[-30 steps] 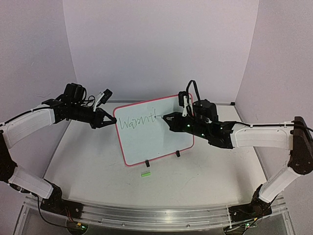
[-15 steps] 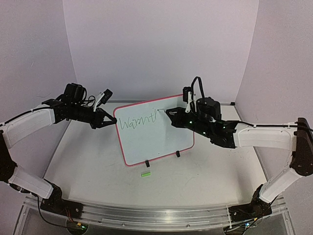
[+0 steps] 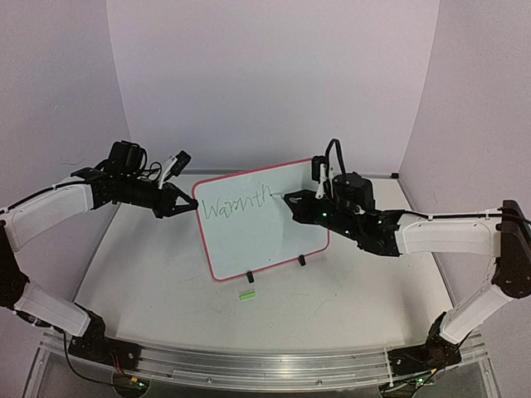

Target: Write a sentence on the whiteboard

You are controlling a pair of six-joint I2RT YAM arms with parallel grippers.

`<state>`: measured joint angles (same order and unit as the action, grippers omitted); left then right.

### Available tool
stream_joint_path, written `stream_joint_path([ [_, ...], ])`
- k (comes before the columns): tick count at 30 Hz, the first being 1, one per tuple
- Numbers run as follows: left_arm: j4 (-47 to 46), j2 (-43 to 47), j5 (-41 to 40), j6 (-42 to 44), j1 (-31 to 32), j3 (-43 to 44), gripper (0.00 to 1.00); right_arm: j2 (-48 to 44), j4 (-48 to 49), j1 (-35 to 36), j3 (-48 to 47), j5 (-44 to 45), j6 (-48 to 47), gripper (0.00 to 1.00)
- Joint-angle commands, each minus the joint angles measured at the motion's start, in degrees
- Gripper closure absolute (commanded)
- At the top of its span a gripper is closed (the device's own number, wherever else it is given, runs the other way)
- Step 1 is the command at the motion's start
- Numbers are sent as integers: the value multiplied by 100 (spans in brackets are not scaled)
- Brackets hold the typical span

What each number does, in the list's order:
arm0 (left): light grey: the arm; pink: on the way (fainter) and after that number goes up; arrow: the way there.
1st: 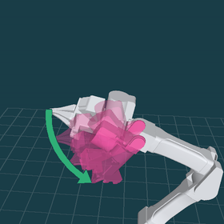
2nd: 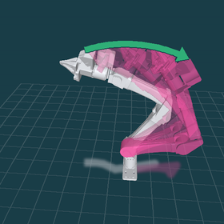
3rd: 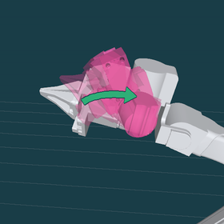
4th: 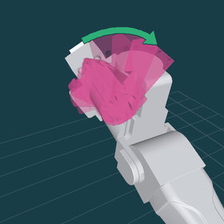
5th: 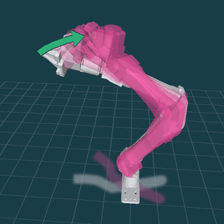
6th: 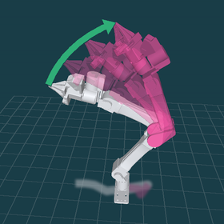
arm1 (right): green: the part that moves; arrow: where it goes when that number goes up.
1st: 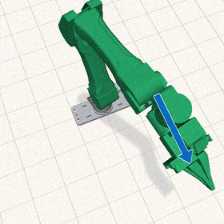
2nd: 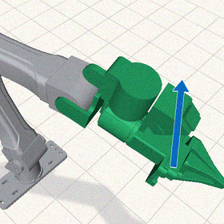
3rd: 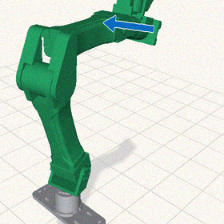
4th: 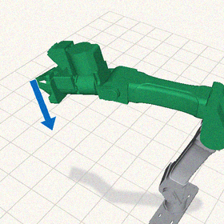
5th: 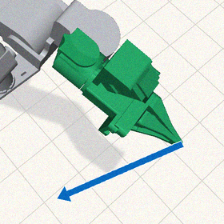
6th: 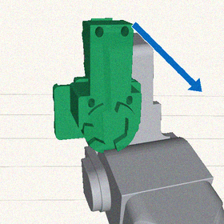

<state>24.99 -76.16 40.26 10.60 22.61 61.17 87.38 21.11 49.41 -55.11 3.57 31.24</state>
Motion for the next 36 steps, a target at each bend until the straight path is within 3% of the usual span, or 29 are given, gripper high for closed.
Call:
stream_joint_path([
  [1,357,-164,-141,209,148,71,100,-104,-38,-46,195,190,187,100],
  [17,346,-181,-166,205,154,63,100,-296,-74,-52,166,67,-22,100],
  [30,371,-168,-233,205,155,62,100,-1133,-695,-107,272,-703,-644,100],
  [36,385,-160,-216,204,158,73,100,-1454,-722,-705,507,-1527,-607,100],
])
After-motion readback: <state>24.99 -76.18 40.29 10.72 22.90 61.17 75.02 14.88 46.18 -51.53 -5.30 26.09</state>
